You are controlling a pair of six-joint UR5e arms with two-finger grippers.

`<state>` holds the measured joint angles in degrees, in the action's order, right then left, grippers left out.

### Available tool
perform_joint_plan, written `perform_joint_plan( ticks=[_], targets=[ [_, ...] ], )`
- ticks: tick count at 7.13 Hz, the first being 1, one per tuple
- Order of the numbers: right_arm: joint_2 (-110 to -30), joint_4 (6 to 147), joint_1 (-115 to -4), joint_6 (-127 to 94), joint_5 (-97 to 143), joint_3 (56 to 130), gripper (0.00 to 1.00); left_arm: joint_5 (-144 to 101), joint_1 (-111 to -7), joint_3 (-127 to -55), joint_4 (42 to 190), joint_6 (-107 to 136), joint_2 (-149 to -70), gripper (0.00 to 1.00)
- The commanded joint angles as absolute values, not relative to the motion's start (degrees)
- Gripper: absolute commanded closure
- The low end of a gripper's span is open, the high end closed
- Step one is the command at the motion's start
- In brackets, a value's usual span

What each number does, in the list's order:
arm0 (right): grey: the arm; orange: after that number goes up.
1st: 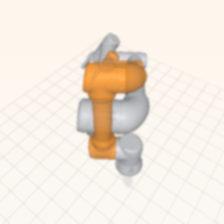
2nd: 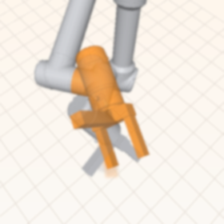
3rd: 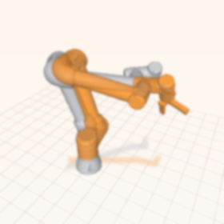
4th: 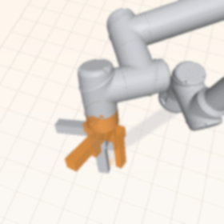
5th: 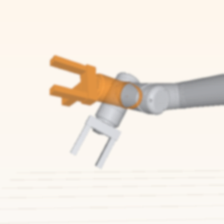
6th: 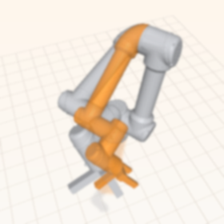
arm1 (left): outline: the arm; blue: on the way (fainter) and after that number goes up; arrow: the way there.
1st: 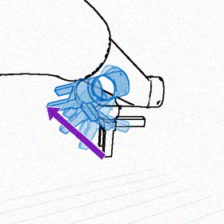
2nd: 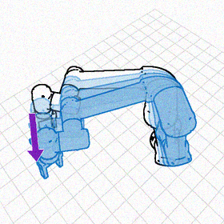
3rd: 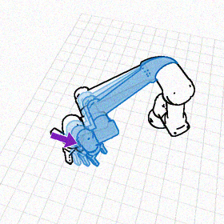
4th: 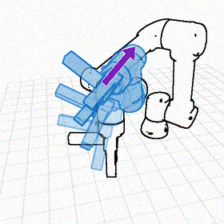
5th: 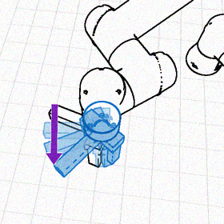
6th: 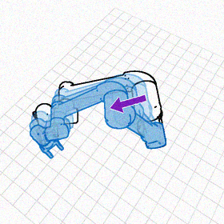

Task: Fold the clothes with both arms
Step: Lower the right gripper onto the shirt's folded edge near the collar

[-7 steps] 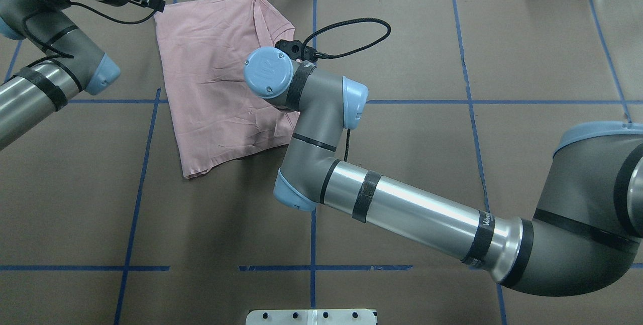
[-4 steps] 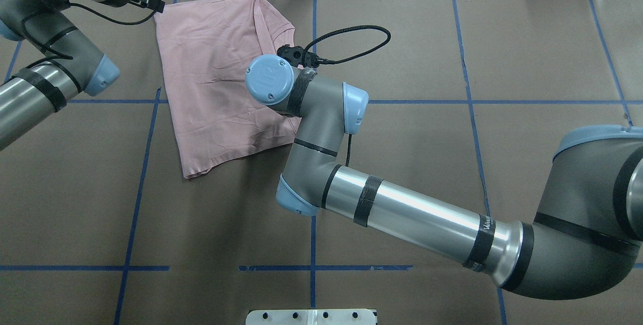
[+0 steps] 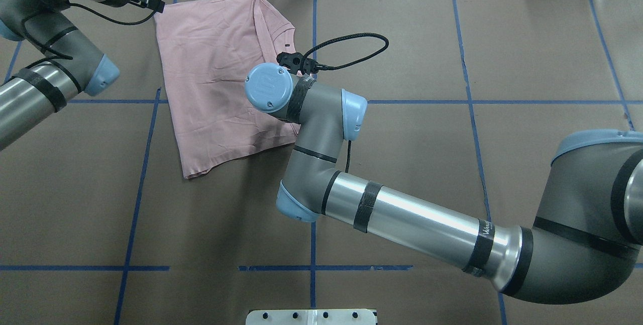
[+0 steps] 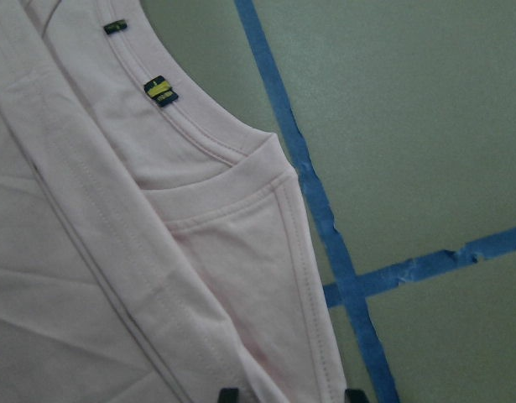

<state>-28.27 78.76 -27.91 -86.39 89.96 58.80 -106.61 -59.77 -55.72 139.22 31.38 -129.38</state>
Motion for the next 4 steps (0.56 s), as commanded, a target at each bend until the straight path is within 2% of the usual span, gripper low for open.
perform_joint_plan(
  ticks=[1, 2, 3, 4],
  targets=[
    [-28.48, 78.75, -27.86, -86.4, 89.91, 58.8, 0.54, -106.61, -59.68, -55.72, 139.22, 31.38, -129.37, 0.0],
    [-28.65, 78.84, -27.86, -86.92, 89.91, 58.8, 0.82, -106.52, -59.68, -55.72, 139.22, 31.38, -129.37, 0.0],
    [-28.65, 78.84, -27.86, -87.01, 89.83, 58.89, 1.0, -106.61, -59.68, -55.72, 139.22, 31.38, -129.46, 0.0],
    [-28.65, 78.92, -27.86, -87.01, 89.48, 58.97, 1.0, -106.52, -59.68, -55.72, 139.22, 31.38, -129.46, 0.0]
  ],
)
